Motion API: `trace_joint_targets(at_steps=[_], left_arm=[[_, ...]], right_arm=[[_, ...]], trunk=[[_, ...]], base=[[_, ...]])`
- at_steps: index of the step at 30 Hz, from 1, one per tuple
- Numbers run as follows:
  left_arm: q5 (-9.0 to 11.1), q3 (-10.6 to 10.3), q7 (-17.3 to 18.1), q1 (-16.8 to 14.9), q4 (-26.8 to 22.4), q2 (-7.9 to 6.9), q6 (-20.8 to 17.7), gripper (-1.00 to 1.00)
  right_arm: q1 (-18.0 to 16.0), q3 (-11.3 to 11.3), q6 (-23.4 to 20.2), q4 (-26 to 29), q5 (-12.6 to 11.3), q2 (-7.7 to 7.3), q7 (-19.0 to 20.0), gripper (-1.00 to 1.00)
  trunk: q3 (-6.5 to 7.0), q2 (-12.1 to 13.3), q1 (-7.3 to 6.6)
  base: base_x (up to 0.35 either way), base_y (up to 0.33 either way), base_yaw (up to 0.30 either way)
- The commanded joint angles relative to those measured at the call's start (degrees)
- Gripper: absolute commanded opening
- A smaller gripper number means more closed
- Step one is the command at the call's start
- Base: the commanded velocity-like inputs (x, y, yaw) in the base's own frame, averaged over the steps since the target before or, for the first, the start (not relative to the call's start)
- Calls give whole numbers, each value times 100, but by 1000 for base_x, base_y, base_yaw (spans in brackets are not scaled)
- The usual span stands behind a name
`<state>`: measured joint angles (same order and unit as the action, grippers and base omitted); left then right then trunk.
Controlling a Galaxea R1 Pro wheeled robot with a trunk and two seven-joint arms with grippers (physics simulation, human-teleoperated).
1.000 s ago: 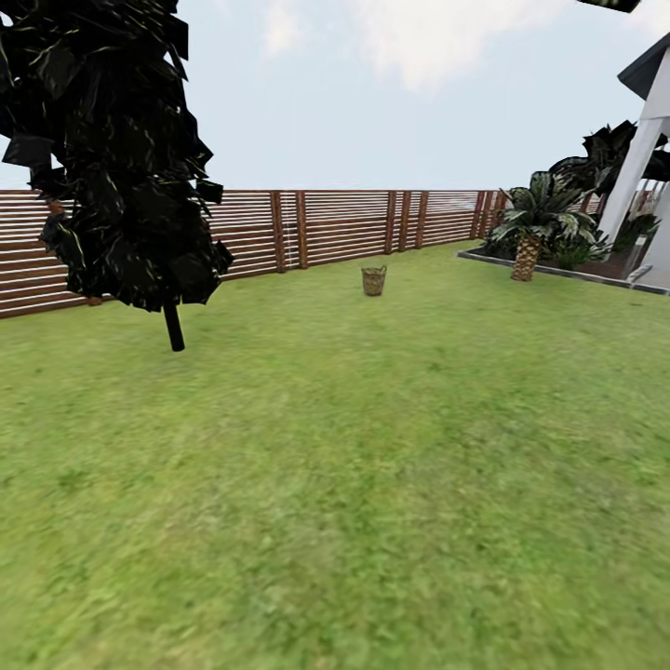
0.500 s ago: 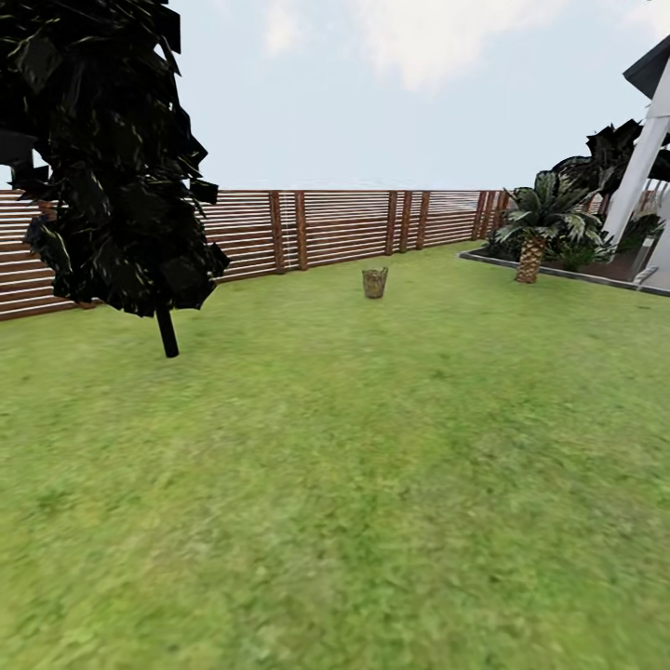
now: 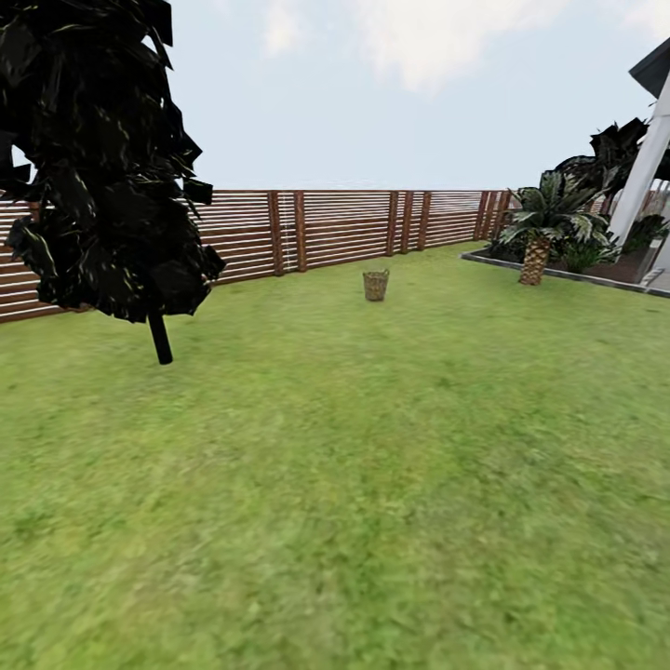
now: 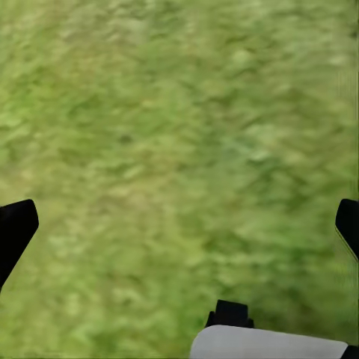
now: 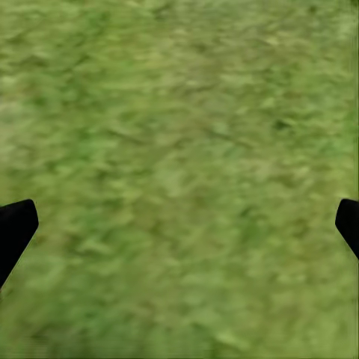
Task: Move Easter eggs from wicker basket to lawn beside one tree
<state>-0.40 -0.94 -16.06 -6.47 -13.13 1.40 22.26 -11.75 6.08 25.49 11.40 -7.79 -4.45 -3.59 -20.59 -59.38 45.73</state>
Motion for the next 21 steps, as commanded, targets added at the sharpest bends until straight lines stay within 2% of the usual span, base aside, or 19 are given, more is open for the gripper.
trace_joint_targets(at_steps=[1, 21], left_arm=[[-4, -11, -29, -4, 4, 1, 15, 100], [-4, -11, -29, -4, 5, 1, 15, 100]], right_arm=[[-3, 51, 17, -2, -56, -3, -19, 100], [-3, 47, 17, -1, -56, -3, -20, 100]], trunk=[[-6, -4, 4], [-6, -4, 4]], base=[[335, 0, 0], [335, 0, 0]])
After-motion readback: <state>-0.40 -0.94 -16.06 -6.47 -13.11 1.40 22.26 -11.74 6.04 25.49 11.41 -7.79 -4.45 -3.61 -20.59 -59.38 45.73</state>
